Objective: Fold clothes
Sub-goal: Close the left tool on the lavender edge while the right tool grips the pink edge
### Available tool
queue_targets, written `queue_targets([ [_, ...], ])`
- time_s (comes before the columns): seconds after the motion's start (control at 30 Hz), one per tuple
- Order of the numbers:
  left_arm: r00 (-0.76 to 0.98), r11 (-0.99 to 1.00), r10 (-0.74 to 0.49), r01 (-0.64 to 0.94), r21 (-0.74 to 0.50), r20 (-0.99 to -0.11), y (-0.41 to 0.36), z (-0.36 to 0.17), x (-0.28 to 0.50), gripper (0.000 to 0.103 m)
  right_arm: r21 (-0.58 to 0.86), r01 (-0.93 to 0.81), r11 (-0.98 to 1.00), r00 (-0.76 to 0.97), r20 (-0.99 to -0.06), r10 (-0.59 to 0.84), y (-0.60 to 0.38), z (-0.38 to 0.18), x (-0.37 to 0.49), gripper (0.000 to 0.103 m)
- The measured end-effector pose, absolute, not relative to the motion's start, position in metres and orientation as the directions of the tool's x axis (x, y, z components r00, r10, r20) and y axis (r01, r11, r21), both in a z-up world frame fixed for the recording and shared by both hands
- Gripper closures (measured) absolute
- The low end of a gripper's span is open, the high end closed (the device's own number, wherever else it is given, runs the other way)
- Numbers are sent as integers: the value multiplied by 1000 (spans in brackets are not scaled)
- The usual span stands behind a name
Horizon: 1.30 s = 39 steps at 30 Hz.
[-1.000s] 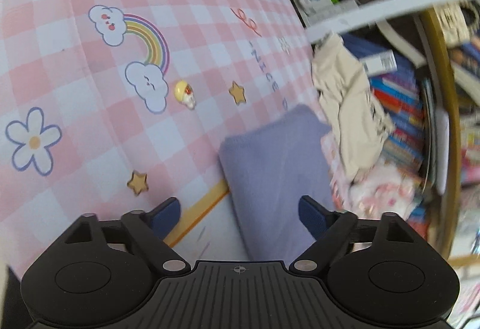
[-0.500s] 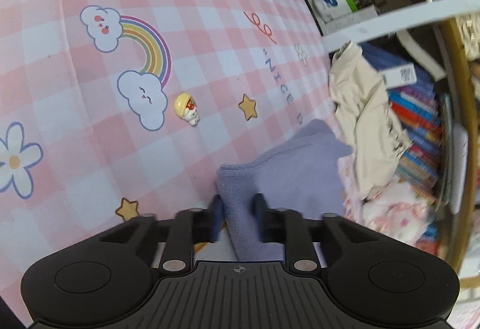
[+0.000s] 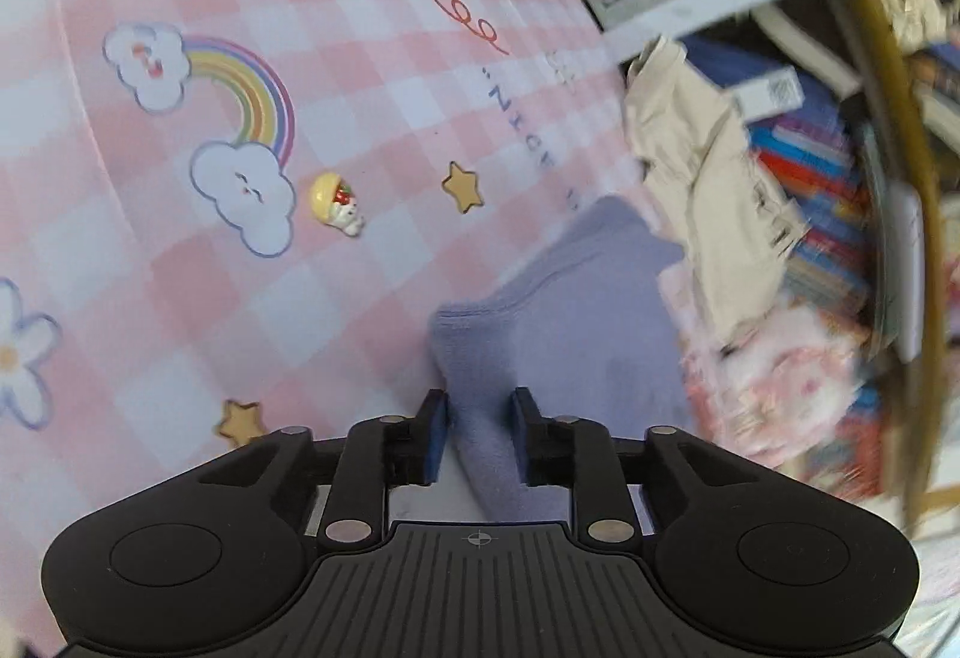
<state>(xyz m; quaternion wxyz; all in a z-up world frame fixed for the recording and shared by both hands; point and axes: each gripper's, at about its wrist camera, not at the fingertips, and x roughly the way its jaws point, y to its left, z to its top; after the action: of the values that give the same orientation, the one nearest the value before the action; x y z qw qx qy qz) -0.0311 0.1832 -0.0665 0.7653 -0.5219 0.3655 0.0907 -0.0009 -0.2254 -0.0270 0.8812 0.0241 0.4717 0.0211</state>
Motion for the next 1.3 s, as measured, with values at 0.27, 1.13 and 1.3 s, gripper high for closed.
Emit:
queue_targets([
  [0.27, 730, 504, -266, -451, -737, -629, 172, -65, -16, 80, 88, 3, 996, 554, -830, 71, -228, -29, -2, 41],
  [1.13, 728, 515, -281, -436, -738, -626, 193, -72, -30, 89, 84, -2, 996, 540, -839, 72, -207, -29, -25, 41],
  [1.3, 733, 520, -263, -441, -732, -627, 191, -72, -32, 89, 104, -24, 994, 531, -841, 101, -210, -30, -25, 41],
])
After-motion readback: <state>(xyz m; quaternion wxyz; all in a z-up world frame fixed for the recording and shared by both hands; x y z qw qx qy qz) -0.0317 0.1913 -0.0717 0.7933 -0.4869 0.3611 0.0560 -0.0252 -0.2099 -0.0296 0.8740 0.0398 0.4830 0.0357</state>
